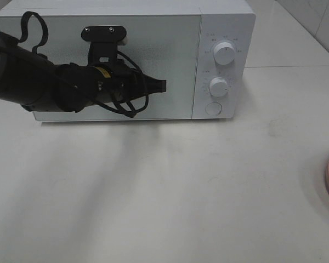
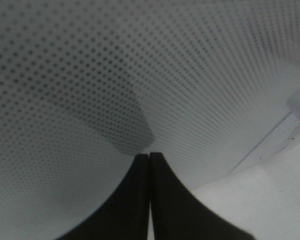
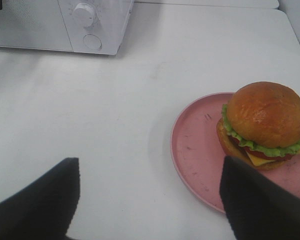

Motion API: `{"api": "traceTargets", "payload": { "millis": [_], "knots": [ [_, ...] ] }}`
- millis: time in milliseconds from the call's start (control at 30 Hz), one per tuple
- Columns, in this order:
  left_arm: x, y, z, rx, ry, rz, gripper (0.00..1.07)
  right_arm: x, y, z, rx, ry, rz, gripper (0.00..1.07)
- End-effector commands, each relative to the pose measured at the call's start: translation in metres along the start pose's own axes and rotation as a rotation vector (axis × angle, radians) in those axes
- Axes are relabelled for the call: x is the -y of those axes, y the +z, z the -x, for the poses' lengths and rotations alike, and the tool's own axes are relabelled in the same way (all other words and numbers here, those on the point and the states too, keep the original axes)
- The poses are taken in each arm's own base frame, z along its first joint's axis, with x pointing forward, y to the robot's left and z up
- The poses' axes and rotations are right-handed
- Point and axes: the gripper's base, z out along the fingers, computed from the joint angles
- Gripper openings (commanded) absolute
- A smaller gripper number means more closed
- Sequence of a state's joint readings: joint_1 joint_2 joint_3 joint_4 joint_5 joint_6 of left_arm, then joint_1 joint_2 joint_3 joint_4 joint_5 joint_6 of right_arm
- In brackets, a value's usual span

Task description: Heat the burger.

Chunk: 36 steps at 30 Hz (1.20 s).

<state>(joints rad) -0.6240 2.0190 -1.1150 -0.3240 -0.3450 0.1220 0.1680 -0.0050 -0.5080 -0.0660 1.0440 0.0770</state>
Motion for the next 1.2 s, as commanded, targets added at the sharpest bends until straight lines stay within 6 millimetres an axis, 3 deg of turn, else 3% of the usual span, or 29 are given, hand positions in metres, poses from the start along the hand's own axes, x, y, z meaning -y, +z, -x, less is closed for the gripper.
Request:
{"api": "traceTargets", "payload": {
  "millis": [33,267,300,333,367,400,433,467,500,533,567,700,767,1000,1167,1200],
  "knots": [
    [-0.007,-0.007,0.029,0.131,-0.058,0.031,0.00,0.000,-0.003,-0.001,0.031,-0.008,0.000,0.76],
    [0.014,-0.031,0.016,0.059,-0.031,-0.025,0.00,0.000,-0.003,-0.001,0.031,-0.008,0.000,0.76],
    [0.019,-0.039,0.013,0.015,-0.025,-0.044,0.07,0.000,-0.003,-0.001,0.031,-0.008,0.000,0.76],
    [0.019,-0.039,0.013,0.015,-0.025,-0.044,0.07,0.000,-0.003,-0.001,0.031,-0.008,0.000,0.76],
    [0.020,-0.042,0.011,-0.017,-0.024,-0.052,0.14,0.000,-0.003,-0.001,0.031,-0.008,0.000,0.76],
    [0.023,-0.049,0.005,-0.102,-0.022,-0.072,0.38,0.000,-0.003,-0.001,0.031,-0.008,0.000,0.76],
    [0.023,-0.049,0.005,-0.102,-0.022,-0.072,0.38,0.000,-0.003,-0.001,0.031,-0.008,0.000,0.76],
    [0.024,-0.051,0.003,-0.140,-0.025,-0.080,0.57,0.000,-0.003,-0.001,0.031,-0.008,0.000,0.76],
    [0.025,-0.054,-0.001,-0.202,-0.026,-0.090,0.93,0.000,-0.003,-0.001,0.031,-0.008,0.000,0.76],
    [0.025,-0.054,-0.001,-0.202,-0.026,-0.090,0.93,0.000,-0.003,-0.001,0.031,-0.008,0.000,0.76],
    [0.026,-0.058,-0.004,-0.264,-0.024,-0.102,1.00,0.000,-0.003,-0.001,0.031,-0.008,0.000,0.76],
    [0.028,-0.067,-0.010,-0.381,-0.015,-0.126,0.97,0.000,-0.003,-0.001,0.031,-0.008,0.000,0.76],
    [0.029,-0.080,-0.014,-0.516,0.028,-0.153,0.97,0.000,-0.003,-0.001,0.031,-0.008,0.000,0.76],
    [0.023,-0.112,-0.014,-0.734,0.150,-0.165,0.96,0.000,-0.003,-0.001,0.031,-0.008,0.000,0.76],
    [0.002,-0.136,-0.004,-0.835,0.061,-0.119,0.96,0.000,-0.003,-0.001,0.031,-0.008,0.000,0.76],
    [-0.011,-0.146,0.002,-0.857,0.021,-0.095,0.96,0.000,-0.003,-0.001,0.031,-0.008,0.000,0.76]
  ]
}}
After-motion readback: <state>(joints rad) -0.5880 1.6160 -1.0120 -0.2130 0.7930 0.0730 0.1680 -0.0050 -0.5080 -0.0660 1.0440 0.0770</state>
